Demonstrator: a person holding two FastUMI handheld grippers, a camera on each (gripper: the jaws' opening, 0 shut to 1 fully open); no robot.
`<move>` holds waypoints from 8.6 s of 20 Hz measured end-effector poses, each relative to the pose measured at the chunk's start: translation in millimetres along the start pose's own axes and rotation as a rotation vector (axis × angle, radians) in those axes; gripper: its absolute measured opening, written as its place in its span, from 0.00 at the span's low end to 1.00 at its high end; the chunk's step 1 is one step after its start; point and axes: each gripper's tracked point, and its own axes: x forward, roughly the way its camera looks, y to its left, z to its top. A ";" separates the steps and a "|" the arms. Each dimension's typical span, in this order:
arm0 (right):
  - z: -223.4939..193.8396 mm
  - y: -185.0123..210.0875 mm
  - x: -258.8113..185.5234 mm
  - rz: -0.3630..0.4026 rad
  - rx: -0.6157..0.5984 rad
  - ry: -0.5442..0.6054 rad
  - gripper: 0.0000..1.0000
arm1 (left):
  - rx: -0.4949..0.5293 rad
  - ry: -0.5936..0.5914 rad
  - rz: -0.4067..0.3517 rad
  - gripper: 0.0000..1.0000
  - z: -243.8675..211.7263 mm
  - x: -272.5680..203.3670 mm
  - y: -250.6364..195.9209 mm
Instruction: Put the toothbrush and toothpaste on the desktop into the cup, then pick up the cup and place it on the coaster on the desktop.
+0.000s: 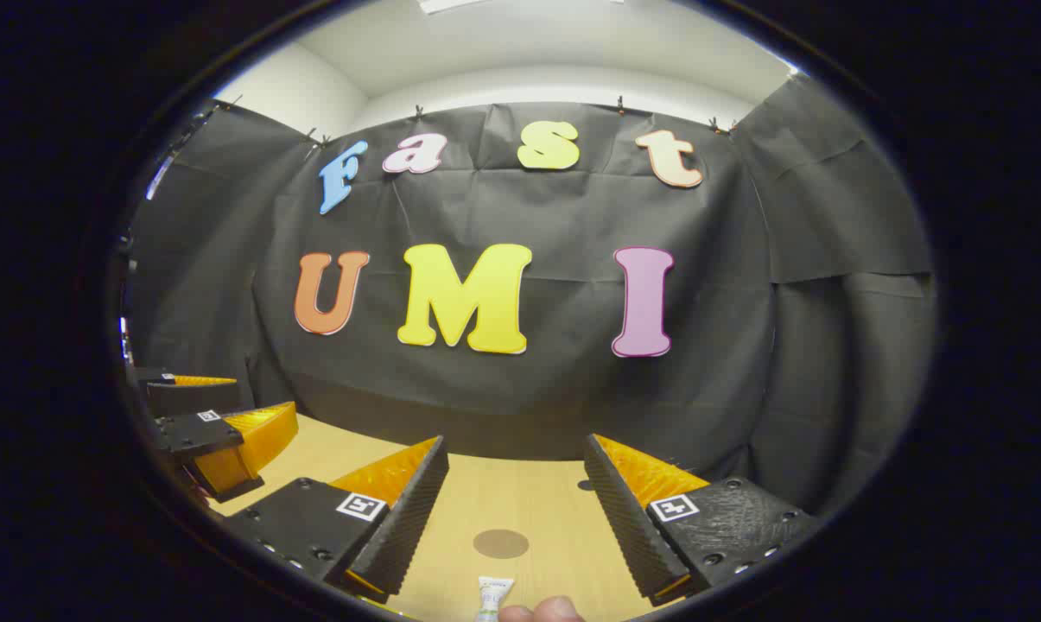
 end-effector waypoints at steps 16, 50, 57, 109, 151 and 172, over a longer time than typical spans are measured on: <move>-0.7 -10.8 -7.8 -0.019 0.024 -0.002 0.95 | 0.008 -0.004 -0.010 1.00 -1.2 0.5 -2.2; -172.4 -49.6 -14.8 -0.018 -0.057 0.351 0.95 | -0.028 0.512 -0.028 1.00 -263.4 -27.0 -35.2; -197.0 -52.1 -19.7 -0.023 -0.062 0.406 0.98 | -0.004 0.583 -0.025 0.98 -302.9 -23.6 -30.2; -332.5 19.5 -10.4 0.125 0.023 0.826 0.11 | 0.038 0.595 -0.042 0.03 -299.9 -2.7 -25.2; -248.2 -22.6 4.2 0.048 0.151 0.627 0.11 | -0.183 -0.075 -0.077 0.03 -99.7 236.5 -2.3; -251.8 -8.0 -2.5 0.055 0.137 0.630 0.11 | -0.186 -0.105 -0.113 0.04 -97.5 232.4 -5.3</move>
